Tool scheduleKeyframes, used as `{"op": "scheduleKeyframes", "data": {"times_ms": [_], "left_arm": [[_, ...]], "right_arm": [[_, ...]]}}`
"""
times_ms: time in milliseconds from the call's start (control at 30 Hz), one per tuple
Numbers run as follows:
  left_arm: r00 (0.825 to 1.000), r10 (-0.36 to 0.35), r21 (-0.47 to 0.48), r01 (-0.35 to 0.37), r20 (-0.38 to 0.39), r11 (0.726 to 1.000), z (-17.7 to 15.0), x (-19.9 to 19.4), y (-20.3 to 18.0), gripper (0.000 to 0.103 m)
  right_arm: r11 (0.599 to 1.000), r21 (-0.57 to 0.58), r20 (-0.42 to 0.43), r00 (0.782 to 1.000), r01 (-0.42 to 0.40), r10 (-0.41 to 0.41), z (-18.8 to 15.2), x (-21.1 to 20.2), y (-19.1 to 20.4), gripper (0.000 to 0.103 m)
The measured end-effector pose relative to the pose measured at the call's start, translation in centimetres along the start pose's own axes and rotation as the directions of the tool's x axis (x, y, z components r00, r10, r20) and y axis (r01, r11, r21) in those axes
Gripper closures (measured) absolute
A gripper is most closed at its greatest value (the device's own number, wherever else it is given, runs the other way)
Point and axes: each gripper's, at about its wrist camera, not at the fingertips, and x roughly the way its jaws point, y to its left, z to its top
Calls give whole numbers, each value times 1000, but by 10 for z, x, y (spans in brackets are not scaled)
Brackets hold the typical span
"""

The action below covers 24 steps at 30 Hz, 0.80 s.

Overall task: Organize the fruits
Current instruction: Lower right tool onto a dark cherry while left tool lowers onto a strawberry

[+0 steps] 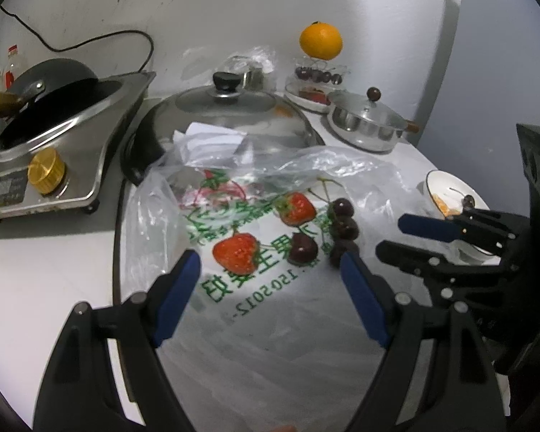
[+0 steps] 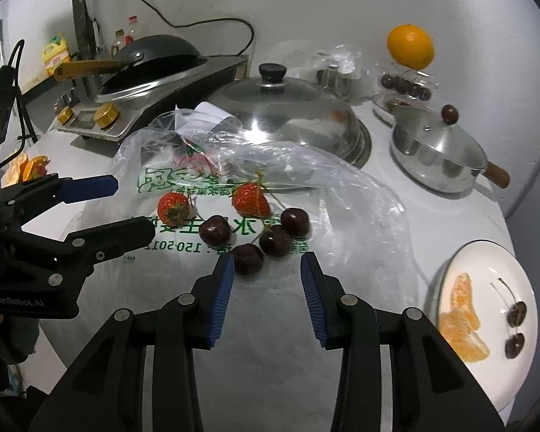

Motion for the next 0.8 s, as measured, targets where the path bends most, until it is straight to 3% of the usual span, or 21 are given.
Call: {"op": "scheduleKeyframes", "data": {"times_ms": [200,533,800], "left_arm": [[1000,-4,8,4,2,1000,1,4,4,21],[996,-29,78,23,86,997,19,-7,-3,21],[1000,21,71,-21,9,997,16,29,9,21]], "right_arm": [[1000,1,-26,999,-20,20,-2,17,5,62],[999,9,-50,998,-40,41,-3,33,6,62],[999,17,-61,997,-49,50,-4,38,4,62]]}}
